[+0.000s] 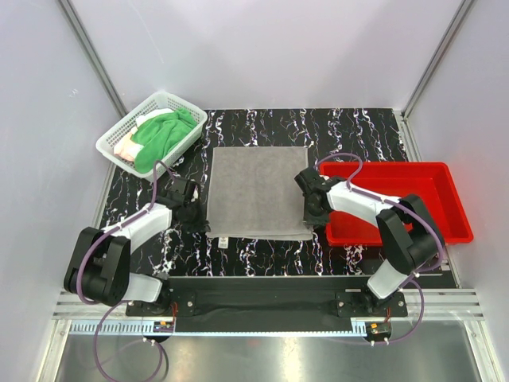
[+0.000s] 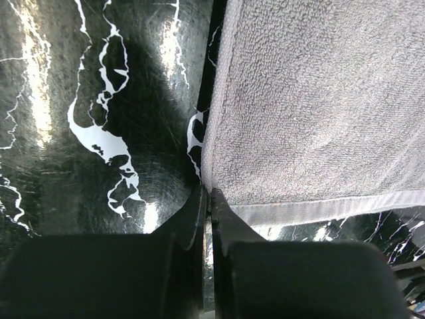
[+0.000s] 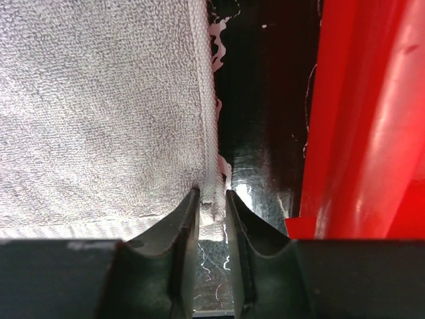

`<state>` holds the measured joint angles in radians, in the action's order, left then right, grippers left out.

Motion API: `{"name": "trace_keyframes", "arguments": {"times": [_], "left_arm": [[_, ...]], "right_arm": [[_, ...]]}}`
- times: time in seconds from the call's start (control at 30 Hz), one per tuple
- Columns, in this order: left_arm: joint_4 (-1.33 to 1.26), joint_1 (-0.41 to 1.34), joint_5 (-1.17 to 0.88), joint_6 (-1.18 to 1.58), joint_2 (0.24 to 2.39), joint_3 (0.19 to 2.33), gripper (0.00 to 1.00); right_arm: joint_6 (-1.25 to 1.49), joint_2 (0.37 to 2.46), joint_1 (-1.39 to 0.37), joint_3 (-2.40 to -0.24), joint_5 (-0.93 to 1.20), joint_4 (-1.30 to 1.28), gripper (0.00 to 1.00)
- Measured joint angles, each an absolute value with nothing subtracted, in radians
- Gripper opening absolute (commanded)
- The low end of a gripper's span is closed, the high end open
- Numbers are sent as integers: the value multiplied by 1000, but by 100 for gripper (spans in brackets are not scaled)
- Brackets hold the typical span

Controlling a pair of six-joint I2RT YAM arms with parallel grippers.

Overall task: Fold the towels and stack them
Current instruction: Fold the towel

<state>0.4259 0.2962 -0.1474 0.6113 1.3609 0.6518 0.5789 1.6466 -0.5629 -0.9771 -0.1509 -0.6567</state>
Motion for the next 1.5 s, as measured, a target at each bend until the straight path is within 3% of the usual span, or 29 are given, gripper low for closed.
{"name": "trace_keyframes", "arguments": {"times": [0.13, 0.23, 0.4, 0.63, 0.77, 1.0, 1.17, 1.37, 1.5], "left_arm": [[429, 296, -129, 611, 1361, 652, 0], [431, 296, -123, 611, 1361, 652, 0], [433, 296, -122, 611, 1361, 652, 0], [470, 297, -117, 611, 1354, 679, 0], [478, 297, -117, 610, 1341, 691, 0], [491, 298, -119, 603, 1340, 701, 0], [499, 304, -119, 599, 1340, 709, 8], [499, 310, -119, 599, 1341, 709, 9], [499, 312, -119, 598, 1343, 709, 3]], "right_arm": [[582, 1646, -563, -964, -136, -641, 29], [582, 1646, -563, -957, -125, -626, 23], [579, 1645, -563, -955, -120, -617, 2], [573, 1643, -563, -984, -130, -653, 11], [567, 1634, -563, -994, -130, -660, 0], [561, 1632, -563, -995, -130, -663, 0], [556, 1632, -564, -999, -130, -670, 19], [561, 1632, -572, -998, -129, -669, 23], [571, 1633, -583, -997, -126, -667, 27]]}}
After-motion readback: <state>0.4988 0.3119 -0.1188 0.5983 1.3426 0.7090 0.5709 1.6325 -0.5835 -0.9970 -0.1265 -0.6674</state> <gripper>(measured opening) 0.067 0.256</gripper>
